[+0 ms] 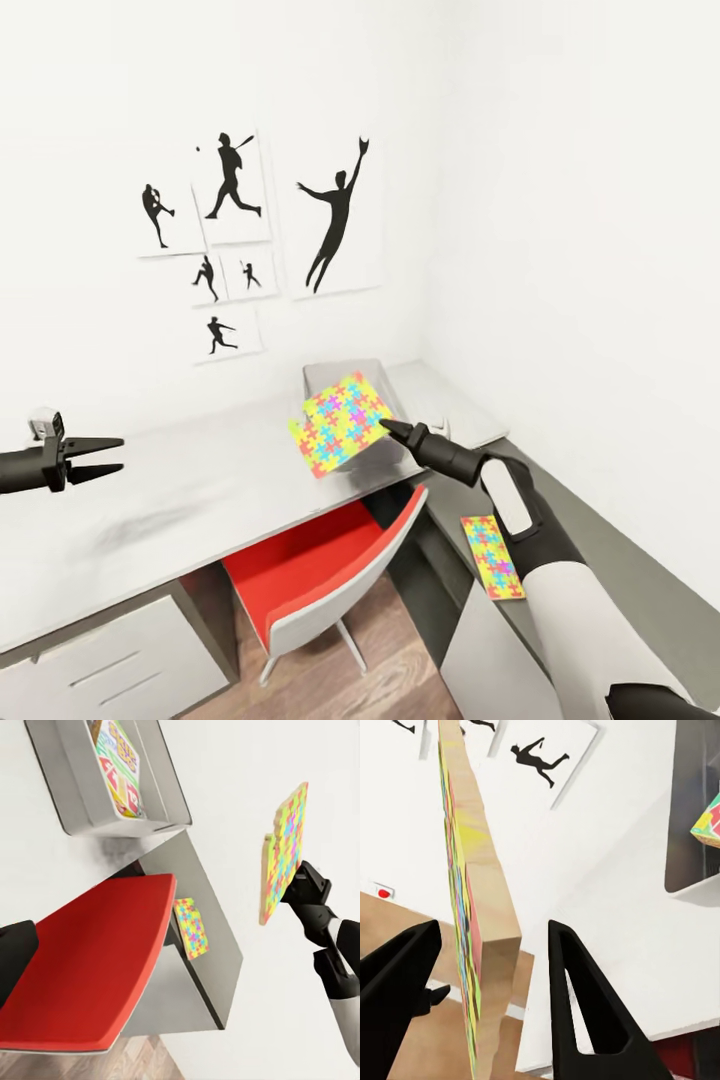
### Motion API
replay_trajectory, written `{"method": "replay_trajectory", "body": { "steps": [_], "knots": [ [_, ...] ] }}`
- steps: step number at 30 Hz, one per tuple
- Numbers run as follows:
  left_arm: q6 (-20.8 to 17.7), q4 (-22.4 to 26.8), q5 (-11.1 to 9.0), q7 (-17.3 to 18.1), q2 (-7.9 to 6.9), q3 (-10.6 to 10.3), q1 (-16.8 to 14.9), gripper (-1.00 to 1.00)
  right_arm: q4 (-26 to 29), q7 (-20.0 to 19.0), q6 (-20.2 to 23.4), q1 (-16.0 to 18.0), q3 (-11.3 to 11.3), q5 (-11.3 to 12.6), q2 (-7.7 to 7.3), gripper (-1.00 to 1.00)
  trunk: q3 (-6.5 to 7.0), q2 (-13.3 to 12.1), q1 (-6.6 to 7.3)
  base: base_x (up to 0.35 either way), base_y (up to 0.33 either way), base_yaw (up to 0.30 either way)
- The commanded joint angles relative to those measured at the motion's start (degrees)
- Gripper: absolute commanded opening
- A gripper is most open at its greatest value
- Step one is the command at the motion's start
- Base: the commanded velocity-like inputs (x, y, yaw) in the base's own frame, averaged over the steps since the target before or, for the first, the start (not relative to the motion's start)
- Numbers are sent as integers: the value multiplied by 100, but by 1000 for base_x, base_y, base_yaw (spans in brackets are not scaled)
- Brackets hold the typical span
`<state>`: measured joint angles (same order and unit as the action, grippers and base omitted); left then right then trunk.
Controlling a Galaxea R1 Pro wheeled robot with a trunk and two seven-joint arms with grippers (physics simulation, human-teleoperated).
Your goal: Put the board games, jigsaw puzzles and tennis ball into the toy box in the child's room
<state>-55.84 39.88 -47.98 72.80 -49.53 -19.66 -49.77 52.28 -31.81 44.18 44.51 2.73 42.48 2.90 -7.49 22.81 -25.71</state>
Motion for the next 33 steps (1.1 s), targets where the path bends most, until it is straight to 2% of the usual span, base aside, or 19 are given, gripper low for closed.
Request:
{"method": "replay_trajectory", "body": {
  "steps": [1, 4, 9, 17, 33],
  "knots": [
    [-41, -7, -28, 16, 26, -38, -14, 100, 33, -34, 29, 5, 56, -22, 40, -100, -13, 11, -7, 199, 0, 0],
    [-40, -7, -28, 10, 124, -38, -14, 100, 30, -29, 26, 5, 89, -22, 57, -100, -13, 11, -7, 203, 0, 0],
    [-32, -7, -13, 83, 246, -29, -10, 100, 13, -15, -26, 5, 106, -13, -64, -100, -13, 11, -7, 245, 0, 0],
    [-32, -7, -18, 93, 259, -37, -7, 100, 10, -12, -27, 5, 114, -12, -79, -100, -13, 11, -7, 261, 0, 0],
    [-32, -7, -19, 94, 259, -35, -8, 100, -32, -2, -24, 5, 148, 5, -88, -100, -13, 11, -7, 119, 75, 0]
  ]
}}
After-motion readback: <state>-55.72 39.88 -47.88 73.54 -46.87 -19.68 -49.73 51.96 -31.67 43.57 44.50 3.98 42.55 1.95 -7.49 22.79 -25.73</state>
